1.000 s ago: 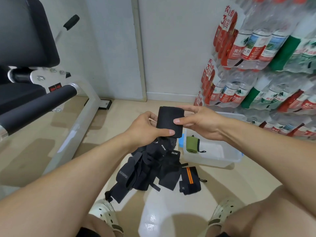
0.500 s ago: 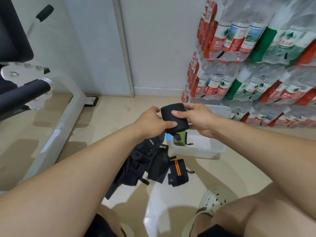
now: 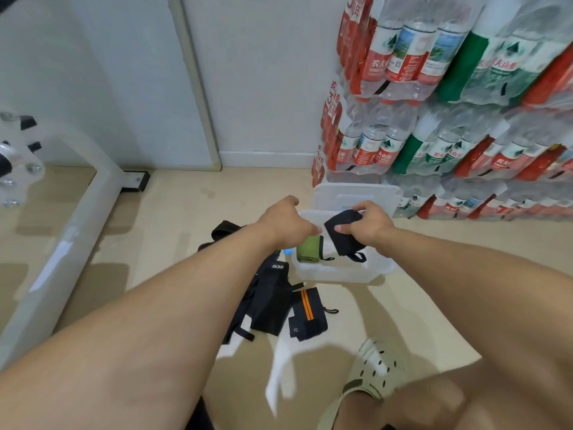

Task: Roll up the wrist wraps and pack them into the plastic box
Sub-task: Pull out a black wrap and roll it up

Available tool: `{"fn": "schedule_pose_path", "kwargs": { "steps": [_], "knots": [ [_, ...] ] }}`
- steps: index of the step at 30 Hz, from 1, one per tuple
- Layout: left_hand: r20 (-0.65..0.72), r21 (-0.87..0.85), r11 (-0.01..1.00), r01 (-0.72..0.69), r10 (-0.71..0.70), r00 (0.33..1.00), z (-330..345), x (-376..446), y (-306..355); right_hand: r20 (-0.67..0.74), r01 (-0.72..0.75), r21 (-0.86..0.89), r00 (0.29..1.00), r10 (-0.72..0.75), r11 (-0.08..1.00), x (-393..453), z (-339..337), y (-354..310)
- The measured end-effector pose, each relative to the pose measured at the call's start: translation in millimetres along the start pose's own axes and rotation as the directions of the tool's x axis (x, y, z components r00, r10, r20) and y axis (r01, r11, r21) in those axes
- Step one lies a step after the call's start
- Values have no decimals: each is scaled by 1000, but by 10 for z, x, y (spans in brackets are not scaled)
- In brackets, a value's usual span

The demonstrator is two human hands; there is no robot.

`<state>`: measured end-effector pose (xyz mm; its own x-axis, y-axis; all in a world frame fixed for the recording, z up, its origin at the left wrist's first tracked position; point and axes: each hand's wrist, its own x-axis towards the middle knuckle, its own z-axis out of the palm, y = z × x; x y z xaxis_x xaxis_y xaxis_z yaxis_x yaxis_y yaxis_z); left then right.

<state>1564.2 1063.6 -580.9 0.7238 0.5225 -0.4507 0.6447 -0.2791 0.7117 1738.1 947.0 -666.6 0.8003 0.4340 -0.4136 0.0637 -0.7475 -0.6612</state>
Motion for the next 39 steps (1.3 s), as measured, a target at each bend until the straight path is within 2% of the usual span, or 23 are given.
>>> {"fn": "schedule_pose_path", "kwargs": {
  "steps": [5, 11, 19, 28, 33, 37, 39],
  "knots": [
    [24, 24, 999, 34, -34, 999, 42, 199, -90, -90, -107, 125, 989, 119, 986, 415, 96, 267],
    [92, 182, 982, 52, -69, 993, 68, 385, -352, -58, -272, 241, 954, 293, 932, 904, 636, 669],
    [99, 247, 968, 47, -73, 992, 51, 574, -529, -48, -358, 272, 922, 385, 893, 1331, 1061, 954],
    [166, 268, 961, 71, -119, 979, 250, 730, -471, 26, -390, 194, 919, 392, 900, 1661, 1285, 1280],
    [142, 269, 957, 112, -154, 978, 251, 794, -464, 33, -492, 173, 869, 494, 854, 1715, 1261, 1299],
    [141, 270, 955, 121, -164, 976, 237, 797, -459, 63, -393, 168, 920, 388, 904, 1786, 1350, 1299],
    [134, 273, 955, 120, -161, 978, 204, 782, -473, 75, -396, 173, 918, 388, 902, 1771, 1338, 1266]
  ]
}}
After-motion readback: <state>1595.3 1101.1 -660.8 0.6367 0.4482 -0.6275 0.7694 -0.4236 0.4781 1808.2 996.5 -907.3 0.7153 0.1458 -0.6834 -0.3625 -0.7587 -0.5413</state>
